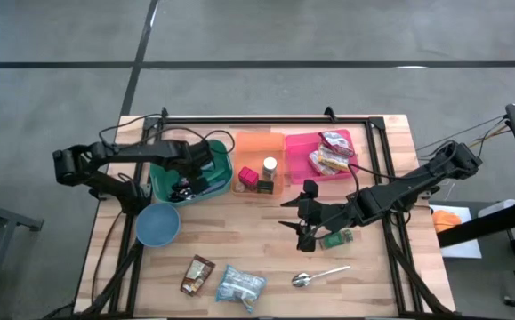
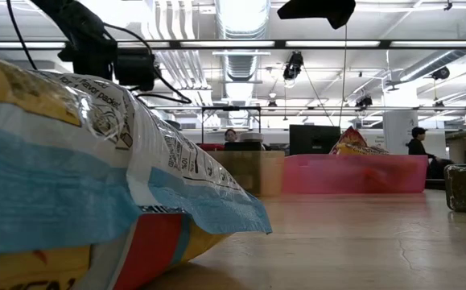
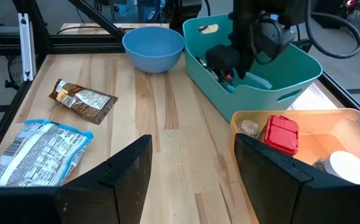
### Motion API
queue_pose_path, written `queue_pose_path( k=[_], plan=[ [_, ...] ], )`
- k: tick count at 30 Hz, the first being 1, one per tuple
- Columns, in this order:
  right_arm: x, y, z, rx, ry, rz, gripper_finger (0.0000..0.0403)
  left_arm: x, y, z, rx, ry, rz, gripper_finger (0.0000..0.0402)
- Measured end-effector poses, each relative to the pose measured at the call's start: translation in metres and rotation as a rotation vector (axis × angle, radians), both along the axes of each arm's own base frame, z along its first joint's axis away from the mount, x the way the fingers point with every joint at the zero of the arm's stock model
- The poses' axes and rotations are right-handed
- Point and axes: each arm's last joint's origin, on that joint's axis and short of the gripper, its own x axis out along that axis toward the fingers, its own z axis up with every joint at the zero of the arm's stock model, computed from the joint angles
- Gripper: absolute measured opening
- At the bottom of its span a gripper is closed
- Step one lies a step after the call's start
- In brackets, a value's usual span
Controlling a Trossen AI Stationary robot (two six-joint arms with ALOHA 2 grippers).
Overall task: Pick & Place Food Item
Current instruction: Put the dark blue spoon into the green bin, then put the orange seasoning pack into the orange bin
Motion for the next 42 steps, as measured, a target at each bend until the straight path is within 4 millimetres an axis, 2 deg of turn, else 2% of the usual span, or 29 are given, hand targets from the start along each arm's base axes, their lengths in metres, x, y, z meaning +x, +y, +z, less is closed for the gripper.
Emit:
queue_pose_path(
  k=[11,17,19,26,30,33,37,42],
  plan=[
    [0.000,0.000,0.000,0.003,-0.001,-0.002,0.0225,0.004,-0.017,-0.005,-0.018,0.005,-0.039,0.0019],
    [0.000,0.000,0.000,0.003,-0.001,-0.002,0.0225,0.005,-0.019,-0.005,-0.018,-0.006,-0.028,0.0021],
    [0.000,0.000,0.000,0.003,-0.001,-0.002,0.0225,0.005,-0.019,-0.005,-0.020,-0.009,-0.014,0.0044],
    [0.000,0.000,0.000,0.002,0.000,-0.002,0.0225,0.006,-0.022,-0.005,-0.027,-0.007,-0.026,0.0160],
    [0.000,0.000,0.000,0.002,0.000,-0.002,0.0225,0.006,-0.022,-0.002,-0.051,-0.003,-0.022,0.0201],
    [0.000,0.000,0.000,0.002,0.000,-0.002,0.0225,0.010,-0.022,0.013,-0.070,0.012,0.024,0.0216],
    [0.000,0.000,0.000,0.002,0.000,-0.001,0.0225,0.016,-0.025,0.044,-0.105,0.039,0.083,0.0220],
    [0.000,0.000,0.000,0.002,0.001,-0.001,0.0225,0.030,-0.047,0.088,-0.107,0.003,0.093,0.0220]
  ],
)
